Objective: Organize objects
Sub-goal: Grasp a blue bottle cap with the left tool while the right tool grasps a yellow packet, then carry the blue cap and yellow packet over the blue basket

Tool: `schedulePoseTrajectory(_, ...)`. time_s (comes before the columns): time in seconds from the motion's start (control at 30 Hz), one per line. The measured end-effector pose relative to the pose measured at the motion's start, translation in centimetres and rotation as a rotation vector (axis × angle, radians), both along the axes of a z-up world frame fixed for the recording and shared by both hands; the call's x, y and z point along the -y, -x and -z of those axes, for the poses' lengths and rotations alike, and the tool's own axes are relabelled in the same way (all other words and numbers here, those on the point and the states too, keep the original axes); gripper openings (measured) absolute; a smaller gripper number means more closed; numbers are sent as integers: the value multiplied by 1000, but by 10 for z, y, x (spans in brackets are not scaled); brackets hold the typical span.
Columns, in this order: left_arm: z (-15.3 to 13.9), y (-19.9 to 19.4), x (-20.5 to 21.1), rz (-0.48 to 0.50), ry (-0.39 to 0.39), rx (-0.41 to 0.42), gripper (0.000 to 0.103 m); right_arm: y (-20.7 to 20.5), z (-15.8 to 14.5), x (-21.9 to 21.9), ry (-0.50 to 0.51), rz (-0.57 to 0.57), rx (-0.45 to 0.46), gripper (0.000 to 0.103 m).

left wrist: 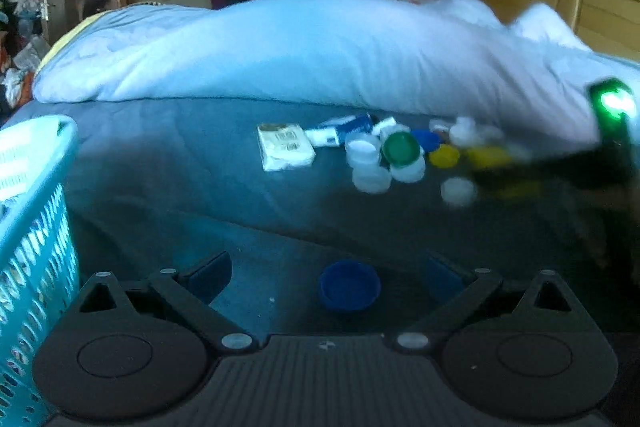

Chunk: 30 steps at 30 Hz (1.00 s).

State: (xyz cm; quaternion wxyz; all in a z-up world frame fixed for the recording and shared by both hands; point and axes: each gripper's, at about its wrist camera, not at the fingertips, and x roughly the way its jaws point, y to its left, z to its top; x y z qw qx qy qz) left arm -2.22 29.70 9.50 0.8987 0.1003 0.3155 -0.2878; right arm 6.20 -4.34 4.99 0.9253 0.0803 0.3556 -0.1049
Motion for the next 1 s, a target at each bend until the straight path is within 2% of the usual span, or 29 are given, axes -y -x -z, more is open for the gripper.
schedulePoseTrajectory(0.03, 3, 2, 0, 9, -3, -1, 101, -4, 2, 1, 3, 0, -3, 78)
schedulePoseTrajectory(0.1, 10, 1, 4, 28, -14, -3, 101, -5, 2, 3, 10, 3, 2, 54)
schedulePoseTrajectory(0.13, 13, 1, 6, 30, -20, -5, 101, -4, 1, 4, 3, 4, 8, 52)
schedulePoseTrajectory(0.27, 27, -4, 14, 43, -15, -17, 100, 20, -5, 4, -44, 2, 41, 51)
schedulePoseTrajectory(0.4, 43, -10, 26, 60, -30, -34, 93, 61, -15, 0, -104, -1, 79, 51)
schedulePoseTrajectory(0.47, 47, -11, 31, 60, -32, -25, 93, 79, -16, -2, -139, 2, 90, 51)
schedulePoseTrajectory(0.53, 47, -11, 35, 71, -35, -17, 82, 90, -19, -4, -155, 3, 95, 51)
schedulePoseTrajectory(0.6, 46, -7, 38, 93, -40, -8, 50, 98, -23, -5, -162, 10, 106, 51)
schedulePoseTrajectory(0.63, 45, -5, 39, 98, -41, -9, 41, 99, -26, -5, -164, 12, 112, 51)
schedulePoseTrajectory(0.7, 41, 1, 40, 84, -42, -16, 40, 102, -34, -5, -166, 13, 128, 51)
schedulePoseTrajectory(0.83, 16, 10, 34, 41, -4, -24, 40, 104, -59, -6, -167, -16, 171, 51)
schedulePoseTrajectory(0.9, -12, 17, 29, 27, 23, 27, 40, 99, -78, -14, -155, -44, 208, 51)
schedulePoseTrajectory(1.0, -67, 24, 10, -35, 65, 149, 40, 85, -117, -32, -137, -98, 286, 51)
